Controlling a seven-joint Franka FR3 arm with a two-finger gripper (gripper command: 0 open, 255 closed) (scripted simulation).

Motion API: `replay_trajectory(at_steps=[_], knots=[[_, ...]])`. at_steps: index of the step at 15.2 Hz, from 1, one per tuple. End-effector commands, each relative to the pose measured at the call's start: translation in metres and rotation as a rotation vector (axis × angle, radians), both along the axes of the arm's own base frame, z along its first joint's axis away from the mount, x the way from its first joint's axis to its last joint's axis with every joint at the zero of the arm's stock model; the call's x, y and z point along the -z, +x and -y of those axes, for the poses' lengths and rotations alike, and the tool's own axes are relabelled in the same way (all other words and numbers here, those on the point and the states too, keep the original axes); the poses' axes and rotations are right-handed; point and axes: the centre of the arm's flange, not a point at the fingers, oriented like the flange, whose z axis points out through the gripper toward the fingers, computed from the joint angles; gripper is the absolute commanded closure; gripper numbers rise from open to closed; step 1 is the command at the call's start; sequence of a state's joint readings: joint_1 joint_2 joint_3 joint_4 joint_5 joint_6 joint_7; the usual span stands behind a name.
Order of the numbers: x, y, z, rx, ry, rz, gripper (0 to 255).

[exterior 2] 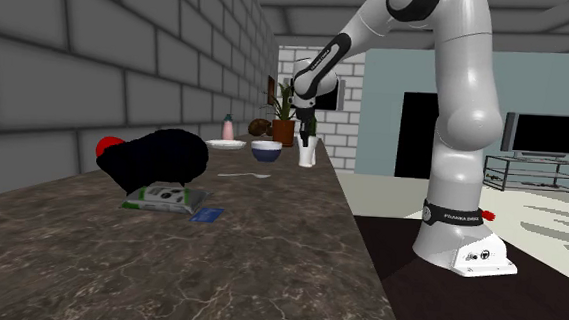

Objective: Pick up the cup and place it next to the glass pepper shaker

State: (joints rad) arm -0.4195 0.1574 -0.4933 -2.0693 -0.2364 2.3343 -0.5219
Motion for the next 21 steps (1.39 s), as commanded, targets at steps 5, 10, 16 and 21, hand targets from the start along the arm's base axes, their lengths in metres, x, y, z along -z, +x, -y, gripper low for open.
replay_trajectory(at_steps=[5, 10, 16, 21], knots=[[0.000, 0.000, 0.000, 0.000, 0.000, 0.000, 0], [0.000, 0.000, 0.000, 0.000, 0.000, 0.000, 0], [-0.048, 0.005, -0.013, 0.000, 0.000, 0.000, 0], [-0.048, 0.005, -0.013, 0.000, 0.000, 0.000, 0]])
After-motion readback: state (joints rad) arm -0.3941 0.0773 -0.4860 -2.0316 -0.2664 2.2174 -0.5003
